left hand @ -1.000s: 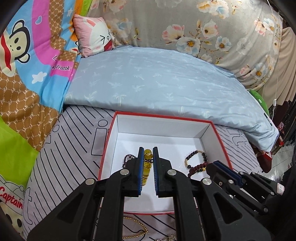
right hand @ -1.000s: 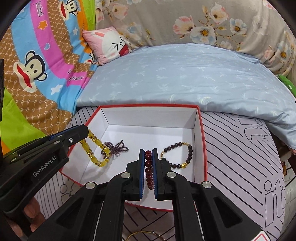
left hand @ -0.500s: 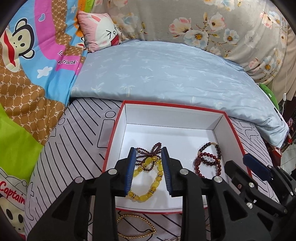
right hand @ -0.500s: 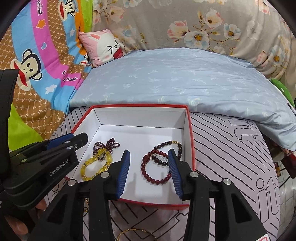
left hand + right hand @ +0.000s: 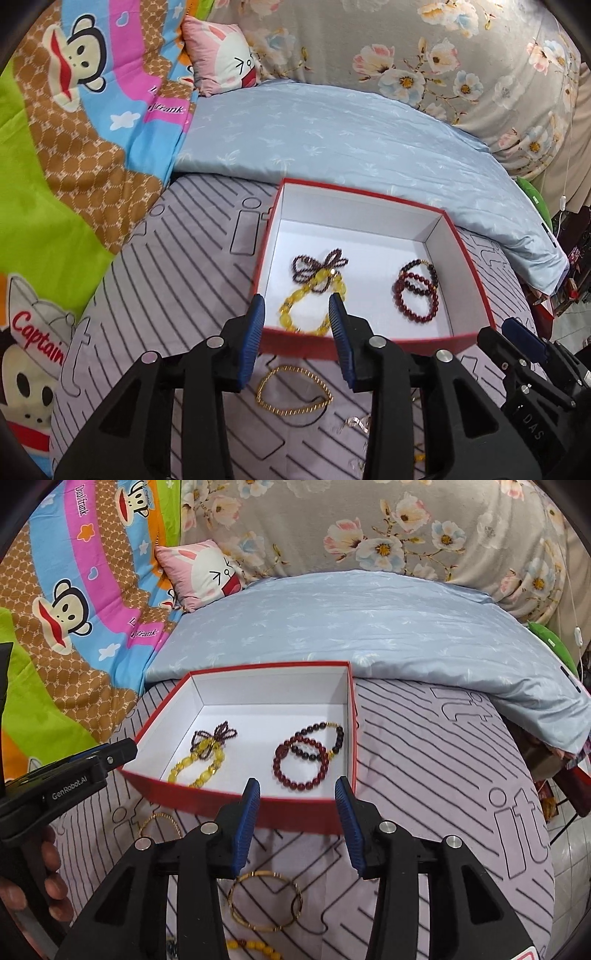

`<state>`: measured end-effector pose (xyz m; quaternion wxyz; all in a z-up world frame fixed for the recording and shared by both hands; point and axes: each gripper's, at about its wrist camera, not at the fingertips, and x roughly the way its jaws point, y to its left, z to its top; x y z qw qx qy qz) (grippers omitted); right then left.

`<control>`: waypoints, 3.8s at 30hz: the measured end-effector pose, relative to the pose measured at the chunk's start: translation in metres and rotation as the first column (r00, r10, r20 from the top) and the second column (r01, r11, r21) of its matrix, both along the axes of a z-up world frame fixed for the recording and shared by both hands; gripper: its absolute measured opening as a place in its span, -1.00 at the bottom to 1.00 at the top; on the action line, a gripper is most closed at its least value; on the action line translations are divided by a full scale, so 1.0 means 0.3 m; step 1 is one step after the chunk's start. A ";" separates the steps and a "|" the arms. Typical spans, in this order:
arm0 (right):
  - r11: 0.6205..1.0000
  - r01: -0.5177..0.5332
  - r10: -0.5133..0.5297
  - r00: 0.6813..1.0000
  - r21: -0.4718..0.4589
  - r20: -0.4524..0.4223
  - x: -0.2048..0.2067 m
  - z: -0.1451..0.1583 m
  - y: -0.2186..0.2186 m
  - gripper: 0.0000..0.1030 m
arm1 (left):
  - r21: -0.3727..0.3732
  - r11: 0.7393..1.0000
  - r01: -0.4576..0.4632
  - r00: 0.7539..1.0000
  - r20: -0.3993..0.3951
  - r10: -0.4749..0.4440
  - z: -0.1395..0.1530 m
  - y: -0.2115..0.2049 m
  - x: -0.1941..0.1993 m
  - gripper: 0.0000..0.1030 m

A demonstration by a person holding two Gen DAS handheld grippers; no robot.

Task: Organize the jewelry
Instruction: 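Move both tools back toward the remaining jewelry, then grasp the gold chain with the left tool while the right tool grasps the yellow bead bracelet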

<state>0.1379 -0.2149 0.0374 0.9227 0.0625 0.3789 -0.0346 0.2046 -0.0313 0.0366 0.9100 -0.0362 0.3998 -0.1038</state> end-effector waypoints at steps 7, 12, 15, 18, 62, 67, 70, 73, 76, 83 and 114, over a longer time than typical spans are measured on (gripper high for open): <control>1.000 -0.009 0.009 1.000 0.027 -0.022 -0.096 -0.029 0.027 -0.19 | -0.004 1.000 -0.009 1.000 -0.024 0.008 -0.027 0.052 -0.100 -0.30; 0.999 -0.008 0.010 0.999 0.041 -0.048 -0.166 -0.064 0.044 -0.19 | -0.009 1.000 -0.005 0.998 -0.057 0.004 -0.066 0.075 -0.156 -0.29; 0.999 -0.005 0.009 0.998 0.050 -0.070 -0.205 -0.087 0.046 -0.19 | -0.015 1.000 -0.004 0.997 -0.079 0.003 -0.091 0.086 -0.188 -0.29; 0.999 -0.003 0.008 0.996 0.053 -0.091 -0.240 -0.108 0.050 -0.19 | -0.014 1.000 -0.001 0.995 -0.096 -0.001 -0.113 0.093 -0.223 -0.29; 1.000 -0.013 0.014 0.984 0.005 -0.177 -0.329 -0.247 0.099 -0.87 | -0.007 0.999 -0.046 0.985 -0.168 0.044 -0.212 0.160 -0.281 -0.13; 1.000 -0.007 0.008 0.984 0.010 -0.177 -0.329 -0.249 0.097 -0.86 | -0.015 0.999 -0.049 0.987 -0.155 0.046 -0.202 0.128 -0.190 -0.13; 1.000 -0.008 0.011 0.984 0.016 -0.177 -0.327 -0.248 0.094 -0.86 | -0.006 0.999 -0.042 0.988 -0.150 0.041 -0.206 0.099 -0.136 -0.14; 1.000 -0.016 0.018 0.984 0.013 -0.176 -0.326 -0.249 0.095 -0.86 | 0.008 0.999 -0.039 0.989 -0.146 0.040 -0.216 0.075 -0.097 -0.14; 1.000 -0.017 0.019 0.984 0.013 -0.176 -0.324 -0.249 0.095 -0.86 | -0.002 0.999 -0.034 0.987 -0.155 0.033 -0.232 0.065 -0.069 -0.18; 1.000 -0.016 0.019 0.984 0.019 -0.175 -0.319 -0.249 0.096 -0.86 | 0.054 0.998 -0.028 0.991 -0.131 0.034 -0.254 0.042 -0.053 -0.75; 0.997 -0.005 0.013 0.995 0.074 -0.101 -0.307 -0.114 0.075 -0.86 | -0.051 0.998 0.035 0.995 -0.092 -0.040 -0.099 0.084 -0.276 -0.93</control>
